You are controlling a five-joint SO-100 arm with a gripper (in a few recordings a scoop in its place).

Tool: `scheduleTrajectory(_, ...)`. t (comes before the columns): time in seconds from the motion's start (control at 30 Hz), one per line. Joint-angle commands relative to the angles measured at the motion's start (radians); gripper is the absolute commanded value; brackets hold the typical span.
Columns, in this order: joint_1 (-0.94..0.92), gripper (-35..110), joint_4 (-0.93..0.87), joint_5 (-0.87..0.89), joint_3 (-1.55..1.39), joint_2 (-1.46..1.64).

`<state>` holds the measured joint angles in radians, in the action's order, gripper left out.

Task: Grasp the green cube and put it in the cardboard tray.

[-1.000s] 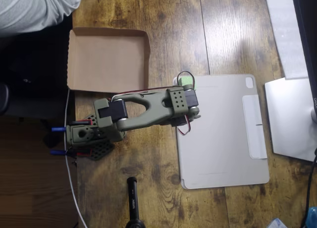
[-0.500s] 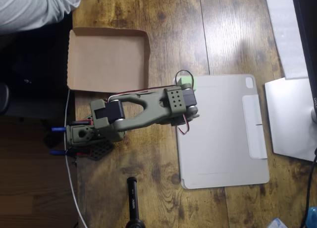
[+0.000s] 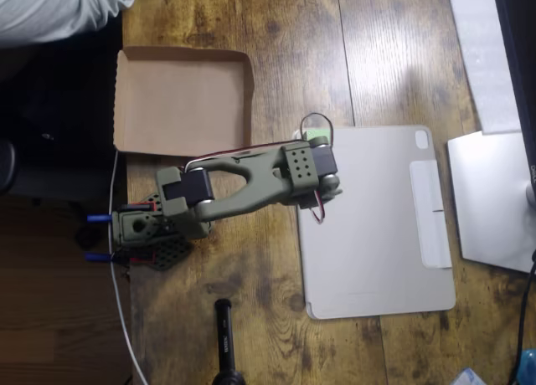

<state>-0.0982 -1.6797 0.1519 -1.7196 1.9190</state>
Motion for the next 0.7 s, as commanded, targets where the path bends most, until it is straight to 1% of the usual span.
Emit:
scheduleTrajectory(0.0, -0.040, 0, 0.014, 0.006, 0.031, 0.002)
scheduleTrajectory(0.17, 0.011, 0, 0.011, -0.052, 0.034, 0.011)
scheduleTrajectory(0.27, 0.124, 0, -0.009, -0.041, 0.031, 0.021)
scheduleTrajectory(0.43, 0.305, 0, 0.006, -0.031, 0.067, 0.018)
scheduleTrajectory(0.67, 0.396, 0, 0.060, -0.066, 0.169, -0.006)
